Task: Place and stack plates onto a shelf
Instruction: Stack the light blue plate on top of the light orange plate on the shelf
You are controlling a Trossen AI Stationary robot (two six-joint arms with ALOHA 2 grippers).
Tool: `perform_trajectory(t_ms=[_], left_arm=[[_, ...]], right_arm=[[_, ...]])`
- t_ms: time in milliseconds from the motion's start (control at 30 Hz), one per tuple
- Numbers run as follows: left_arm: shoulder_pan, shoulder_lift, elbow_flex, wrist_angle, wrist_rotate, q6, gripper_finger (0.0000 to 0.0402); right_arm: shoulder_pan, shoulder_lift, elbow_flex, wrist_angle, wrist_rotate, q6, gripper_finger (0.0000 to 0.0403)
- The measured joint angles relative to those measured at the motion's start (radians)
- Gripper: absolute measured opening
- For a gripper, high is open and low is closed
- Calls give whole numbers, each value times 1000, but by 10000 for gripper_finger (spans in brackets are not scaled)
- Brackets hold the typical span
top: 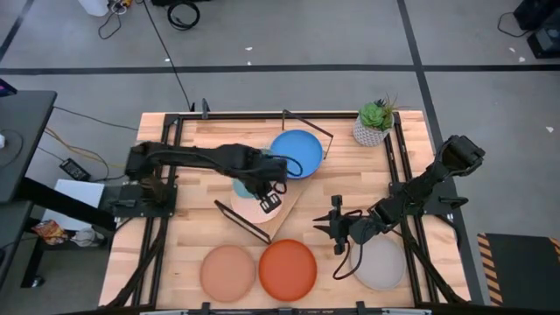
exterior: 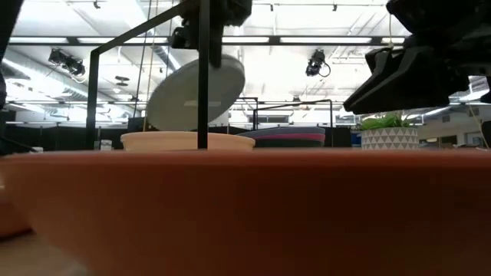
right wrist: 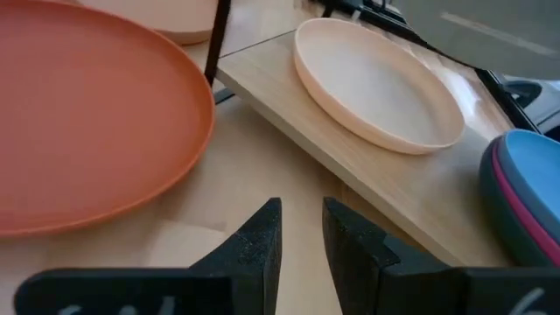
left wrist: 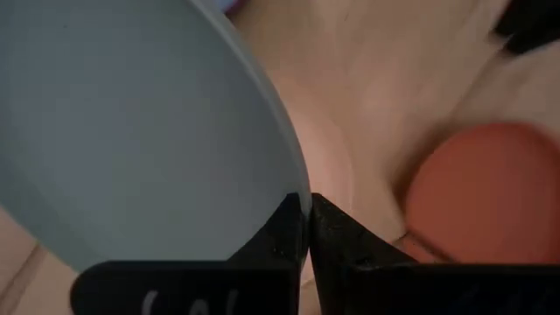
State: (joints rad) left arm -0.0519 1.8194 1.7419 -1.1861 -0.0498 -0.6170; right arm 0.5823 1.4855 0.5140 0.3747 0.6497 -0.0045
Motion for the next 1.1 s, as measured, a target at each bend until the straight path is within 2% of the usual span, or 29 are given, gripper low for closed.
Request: perform_trajectory(t_ms=[133,500,700,933,1100], left_arm=[[-14,100,102,-130,50,-21,16],[-49,193,157,-144,165,-18,16],[-72,194,150,-145,148,5,21],[-107,221,149,-141,91,109,34],[-121,231,149,-130,90,113,66]], right_arm=[[0,0,0,-6,12,13,91],[0,0,0,-4,12,21,91],[0,-1,0,-10,11,21,91],[0,-1,0,-11,-5,20,91],[0,-1,0,-8,-18,16,91]])
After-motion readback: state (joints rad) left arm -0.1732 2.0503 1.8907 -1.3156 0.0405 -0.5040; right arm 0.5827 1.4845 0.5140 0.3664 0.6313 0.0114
